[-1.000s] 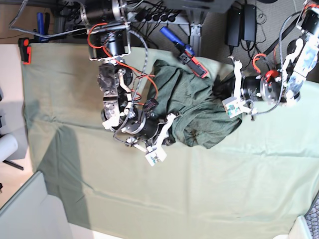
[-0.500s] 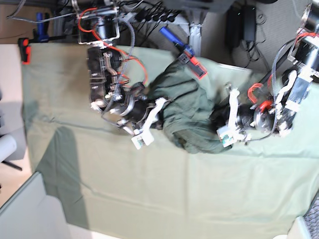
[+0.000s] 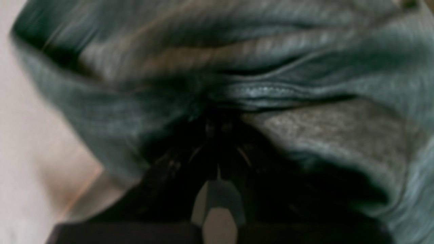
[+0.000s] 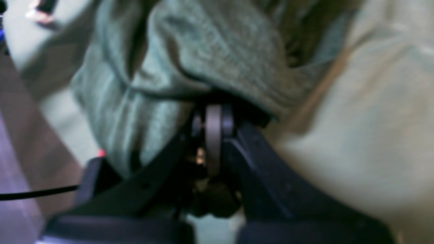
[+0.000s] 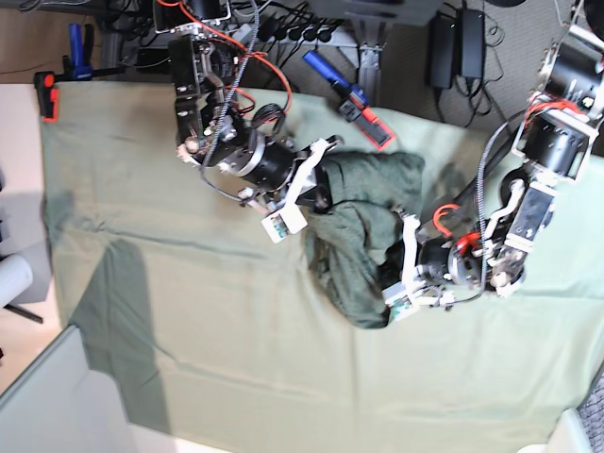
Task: Fold the T-shirt properly
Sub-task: 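Fold the bundle over between both grippers and set it down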
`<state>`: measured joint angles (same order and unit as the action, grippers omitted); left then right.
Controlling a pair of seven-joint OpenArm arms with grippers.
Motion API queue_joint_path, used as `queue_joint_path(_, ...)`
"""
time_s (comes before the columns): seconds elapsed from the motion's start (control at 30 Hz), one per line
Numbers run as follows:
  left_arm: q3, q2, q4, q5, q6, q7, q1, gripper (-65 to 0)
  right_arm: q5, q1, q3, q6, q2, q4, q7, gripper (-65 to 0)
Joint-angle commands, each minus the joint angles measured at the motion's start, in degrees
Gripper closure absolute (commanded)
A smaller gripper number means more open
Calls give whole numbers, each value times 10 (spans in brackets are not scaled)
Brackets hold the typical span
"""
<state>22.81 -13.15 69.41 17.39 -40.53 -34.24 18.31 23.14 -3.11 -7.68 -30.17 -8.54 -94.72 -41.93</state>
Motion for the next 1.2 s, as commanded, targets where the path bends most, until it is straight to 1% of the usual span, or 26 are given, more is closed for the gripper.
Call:
queue_joint_path(0.0,-2,0,7,9,5,10,16,0,13,5,0,-3,9,-11,6,0)
queue_joint_path(0.07,-2,-2,7,11,5,9,16,0,13,6,1,-3,21,-11,1,0)
queue_joint_path(0.13,-2,-6,7,12,5,1,17,0,11,7,1,-3,21,-11,3,0)
queue_joint_path(0.2,-2,-16,8,13,5,-3,17,0,-4,8,3,-3,21,-12,3,0)
queue_joint_path(0.27,-2,-35,12,21,5,-3,17,0,-18,7,11,-3,20,-13,5,0)
queue_joint_path(0.37,-2,-76,20,41,5,-3,17,0,-33,8,29,-3,20,-13,19,0)
queue_joint_path(0.47,-2,-115,32,52,5,-3,17,0,-37,15,53,-3,20,-13,24,0)
queue_joint_path(0.57,-2,-142,49,66,5,-6,17,0,-38,29,75,-3,19,-13,24,0)
queue_joint_path(0.63,-2,-153,63,87,5,-21,16,0,-38,40,89,-3,19,-13,24,0)
queue_joint_path(0.73,-3,-168,105,125,5,-52,10,0,-29,55,100,-3,19,-14,24,0)
queue_joint_path(0.8,-4,-180,158,147,5,-67,-3,0,-23,67,100,-3,19,-15,23,0)
queue_joint_path(0.87,-10,-192,227,151,5,-70,-24,0,-23,81,100,-3,19,-23,22,0)
queue_joint_path(0.93,-13,-196,298,150,5,-82,-46,0,-23,95,100,-3,19,-31,22,0)
queue_joint_path(1.03,-13,-196,376,160,5,-98,-82,0,7,113,97,-3,22,-31,22,0)
queue_joint_path(1.17,-13,-185,390,169,5,-93,-123,0,15,125,74,-3,45,-26,16,0)
